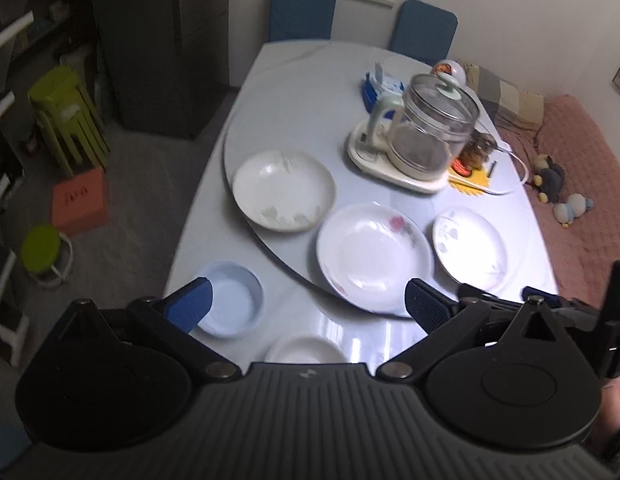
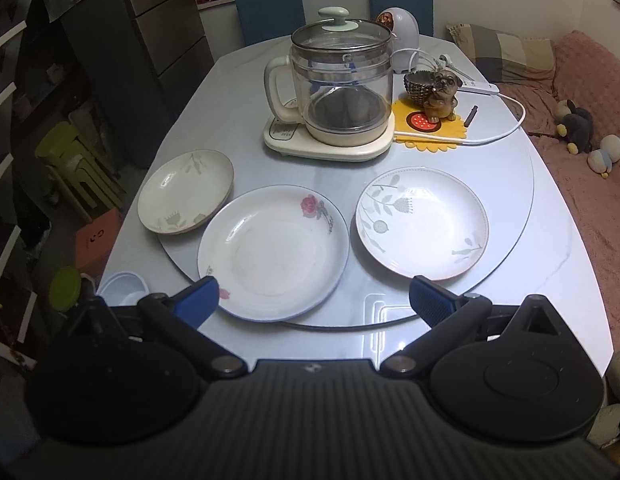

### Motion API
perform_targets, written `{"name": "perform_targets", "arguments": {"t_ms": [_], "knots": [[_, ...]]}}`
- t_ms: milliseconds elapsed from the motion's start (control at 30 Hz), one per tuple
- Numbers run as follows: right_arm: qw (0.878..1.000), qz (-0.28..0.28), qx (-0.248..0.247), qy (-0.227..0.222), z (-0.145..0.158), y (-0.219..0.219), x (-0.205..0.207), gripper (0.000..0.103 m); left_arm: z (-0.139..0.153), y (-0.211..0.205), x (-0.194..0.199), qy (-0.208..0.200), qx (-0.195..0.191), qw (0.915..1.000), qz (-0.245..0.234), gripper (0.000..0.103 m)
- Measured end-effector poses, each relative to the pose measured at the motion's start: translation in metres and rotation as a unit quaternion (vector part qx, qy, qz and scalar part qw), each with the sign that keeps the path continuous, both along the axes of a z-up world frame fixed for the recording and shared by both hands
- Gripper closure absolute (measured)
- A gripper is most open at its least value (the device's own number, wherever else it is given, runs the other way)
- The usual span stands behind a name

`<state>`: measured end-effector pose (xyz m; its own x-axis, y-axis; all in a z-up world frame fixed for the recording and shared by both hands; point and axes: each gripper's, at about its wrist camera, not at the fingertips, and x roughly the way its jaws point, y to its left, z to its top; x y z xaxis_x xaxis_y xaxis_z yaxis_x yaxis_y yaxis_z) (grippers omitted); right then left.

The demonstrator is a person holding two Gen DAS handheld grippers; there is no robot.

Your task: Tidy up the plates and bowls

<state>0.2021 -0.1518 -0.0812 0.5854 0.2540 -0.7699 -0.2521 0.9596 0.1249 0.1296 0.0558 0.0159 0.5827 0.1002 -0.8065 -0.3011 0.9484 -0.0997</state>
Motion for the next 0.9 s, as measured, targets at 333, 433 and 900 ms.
{"name": "perform_targets", "arguments": {"t_ms": [333, 433, 900], "knots": [[1.000, 0.016, 0.002, -0.021, -0.007, 0.046, 0.034, 0.000, -0.049, 0.054, 0.047, -0.023, 0.021, 0.9993, -0.022, 0.000], [1.000, 0.015, 0.005, -0.020, -0.012, 0.056, 0.045, 0.000, -0.070, 0.075, 0.059, -0.022, 0.022, 0.9994, -0.017, 0.000], [1.000, 0.026, 0.014, 0.002, -0.042, 0.102, 0.092, 0.007, -0.171, 0.150, 0.101, 0.009, -0.078, 0.9969, 0.009, 0.000]]}}
